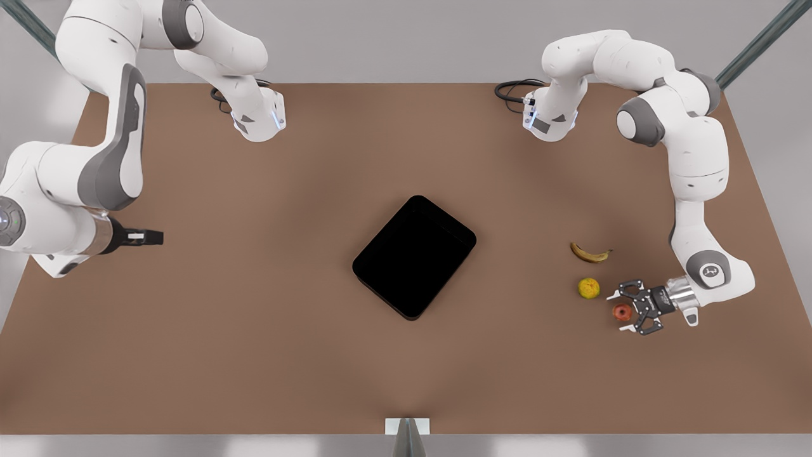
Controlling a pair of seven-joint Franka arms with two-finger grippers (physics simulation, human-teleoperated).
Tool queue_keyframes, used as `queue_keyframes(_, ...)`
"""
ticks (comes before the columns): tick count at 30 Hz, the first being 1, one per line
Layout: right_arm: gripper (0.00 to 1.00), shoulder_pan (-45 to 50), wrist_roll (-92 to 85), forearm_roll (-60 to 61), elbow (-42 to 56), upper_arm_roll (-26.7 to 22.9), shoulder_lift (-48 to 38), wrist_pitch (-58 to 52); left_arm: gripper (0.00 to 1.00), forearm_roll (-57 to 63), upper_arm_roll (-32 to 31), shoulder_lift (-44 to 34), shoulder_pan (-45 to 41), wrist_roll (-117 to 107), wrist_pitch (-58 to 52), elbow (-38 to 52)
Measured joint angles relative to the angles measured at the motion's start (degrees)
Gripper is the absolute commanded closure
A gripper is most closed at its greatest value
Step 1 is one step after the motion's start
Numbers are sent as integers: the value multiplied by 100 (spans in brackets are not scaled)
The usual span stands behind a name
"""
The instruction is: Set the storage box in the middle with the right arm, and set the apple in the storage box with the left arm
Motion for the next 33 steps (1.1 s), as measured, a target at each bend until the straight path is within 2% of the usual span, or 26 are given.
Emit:
queue_keyframes(10,0,-11,9,-4,6,0,53,74,0,71,-9,154,133,-91,-195,-17)
queue_keyframes(12,0,-10,0,-3,3,0,48,74,0,-59,-13,192,139,-106,-624,-8)
queue_keyframes(32,0,21,9,-18,10,9,146,83,0,-1235,116,644,528,106,-963,136)
queue_keyframes(33,0,24,9,-18,10,9,149,83,8,-1254,114,642,528,104,-963,133)
